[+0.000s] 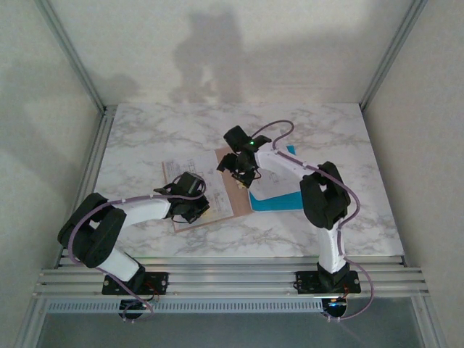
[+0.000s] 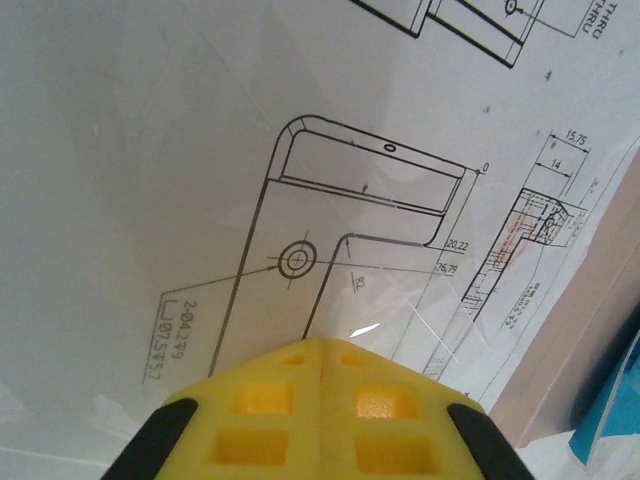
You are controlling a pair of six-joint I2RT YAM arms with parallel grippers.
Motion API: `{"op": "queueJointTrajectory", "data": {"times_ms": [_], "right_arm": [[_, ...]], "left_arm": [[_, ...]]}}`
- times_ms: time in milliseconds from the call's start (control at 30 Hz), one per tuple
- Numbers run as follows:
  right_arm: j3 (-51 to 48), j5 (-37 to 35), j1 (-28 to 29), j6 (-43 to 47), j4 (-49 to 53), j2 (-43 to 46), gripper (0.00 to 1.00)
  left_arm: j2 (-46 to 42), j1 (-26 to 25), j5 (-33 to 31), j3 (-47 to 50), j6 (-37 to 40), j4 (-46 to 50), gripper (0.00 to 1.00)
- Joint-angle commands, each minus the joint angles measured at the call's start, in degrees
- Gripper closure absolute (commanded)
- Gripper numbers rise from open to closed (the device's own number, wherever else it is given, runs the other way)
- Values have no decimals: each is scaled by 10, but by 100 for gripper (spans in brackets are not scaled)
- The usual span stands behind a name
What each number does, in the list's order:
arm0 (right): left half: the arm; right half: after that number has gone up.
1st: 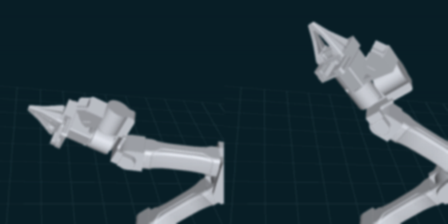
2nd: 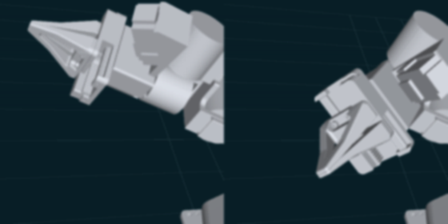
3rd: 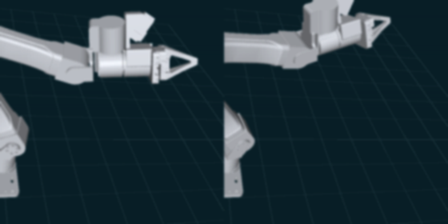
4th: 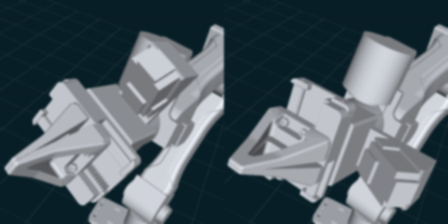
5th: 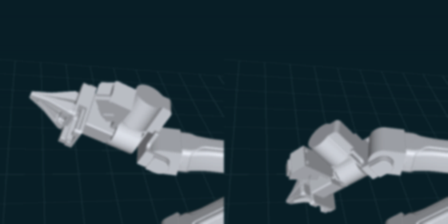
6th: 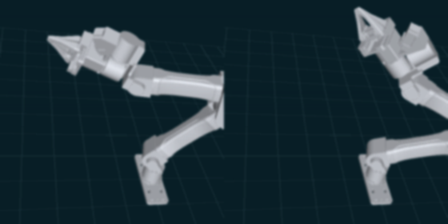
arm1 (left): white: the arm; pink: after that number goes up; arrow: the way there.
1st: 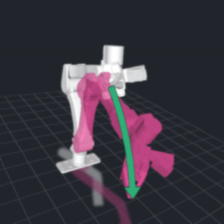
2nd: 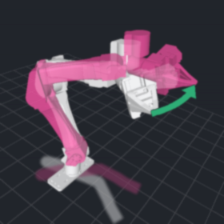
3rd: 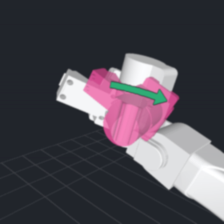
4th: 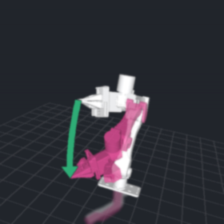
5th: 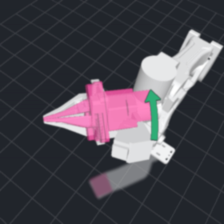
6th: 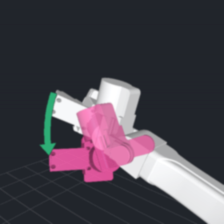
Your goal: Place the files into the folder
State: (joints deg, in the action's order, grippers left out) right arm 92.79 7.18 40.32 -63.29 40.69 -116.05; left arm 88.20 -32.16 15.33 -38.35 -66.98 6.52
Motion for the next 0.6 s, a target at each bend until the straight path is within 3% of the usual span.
{"op": "queueJointTrajectory", "data": {"times_ms": [0, 233, 567], "right_arm": [[47, 27, -7, -22, -23, -27, 21], [131, 16, -24, 16, -38, -93, 24], [228, 75, -50, 47, -62, -185, 26]], "left_arm": [[15, 2, -24, 2, 11, 58, 100], [9, 2, -28, 5, 11, 60, 100], [3, 4, -30, 10, 11, 60, 100]]}}
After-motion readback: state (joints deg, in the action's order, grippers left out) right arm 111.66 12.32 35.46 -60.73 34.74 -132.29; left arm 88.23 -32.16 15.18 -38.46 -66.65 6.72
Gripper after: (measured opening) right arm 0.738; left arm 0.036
